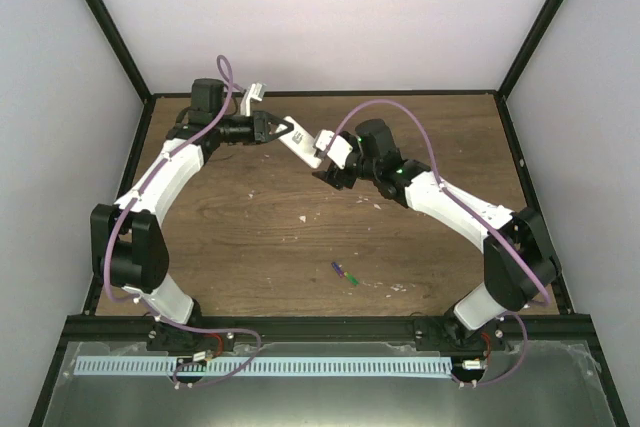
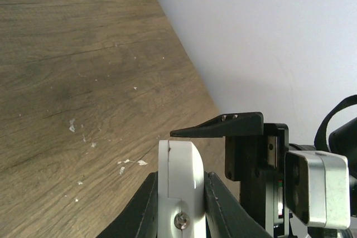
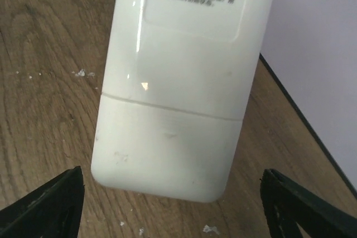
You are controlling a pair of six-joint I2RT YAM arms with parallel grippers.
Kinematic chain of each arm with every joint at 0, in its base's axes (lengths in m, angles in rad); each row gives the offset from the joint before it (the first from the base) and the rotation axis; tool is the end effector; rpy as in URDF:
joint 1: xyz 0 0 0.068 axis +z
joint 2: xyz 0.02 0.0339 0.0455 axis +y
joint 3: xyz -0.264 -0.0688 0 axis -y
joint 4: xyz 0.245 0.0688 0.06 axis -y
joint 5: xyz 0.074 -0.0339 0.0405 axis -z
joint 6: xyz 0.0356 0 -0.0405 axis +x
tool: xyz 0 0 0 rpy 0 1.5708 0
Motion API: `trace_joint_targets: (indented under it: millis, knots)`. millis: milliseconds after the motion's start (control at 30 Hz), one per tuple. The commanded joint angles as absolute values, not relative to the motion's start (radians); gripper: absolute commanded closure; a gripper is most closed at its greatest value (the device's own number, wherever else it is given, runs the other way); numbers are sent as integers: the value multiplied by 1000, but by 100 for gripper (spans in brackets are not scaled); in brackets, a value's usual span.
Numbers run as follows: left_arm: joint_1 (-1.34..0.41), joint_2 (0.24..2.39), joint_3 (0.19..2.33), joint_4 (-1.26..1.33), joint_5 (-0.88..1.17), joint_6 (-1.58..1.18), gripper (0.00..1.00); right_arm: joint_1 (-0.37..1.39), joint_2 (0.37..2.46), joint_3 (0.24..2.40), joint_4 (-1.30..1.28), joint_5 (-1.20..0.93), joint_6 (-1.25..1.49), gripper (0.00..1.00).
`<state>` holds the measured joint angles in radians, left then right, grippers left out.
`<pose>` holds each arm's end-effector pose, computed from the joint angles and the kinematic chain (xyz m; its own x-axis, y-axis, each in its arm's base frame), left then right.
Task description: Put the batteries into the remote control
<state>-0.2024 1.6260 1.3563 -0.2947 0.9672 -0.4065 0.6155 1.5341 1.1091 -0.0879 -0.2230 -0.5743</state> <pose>0.3529 -0.1023 0.3193 -0.7958 -0.0658 -0.6019 0.5235 0.4248 -0.7386 0.2837 0.2102 0.2776 0.0550 -0.6100 -0.7905 -0.8225 0.4212 -0.3822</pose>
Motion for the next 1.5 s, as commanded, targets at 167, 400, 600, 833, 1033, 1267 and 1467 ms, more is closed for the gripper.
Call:
trace_joint_targets:
  millis: [167, 400, 600, 833, 1033, 1267, 1467]
  knots:
    - [-198, 1657, 1440, -353, 980, -327, 100, 614, 1557, 1187, -134, -254, -581, 30]
    - [-197, 1657, 1427, -336, 984, -336, 100, 615, 1570, 1209, -151, -260, -588, 37]
    - [-198, 1661, 1425, -333, 981, -336, 100, 615, 1572, 1219, -150, -254, -588, 37]
    - [-199, 1666, 1418, -330, 976, -336, 100, 615, 1581, 1235, -154, -253, -579, 41]
    - [-198, 1669, 1416, -328, 976, -336, 100, 615, 1590, 1247, -155, -247, -573, 45]
    - [-199, 1674, 1412, -323, 979, -342, 100, 615, 1610, 1266, -156, -248, -568, 50]
    - [-201, 1675, 1411, -314, 982, -351, 100, 615, 1625, 1271, -156, -240, -561, 54]
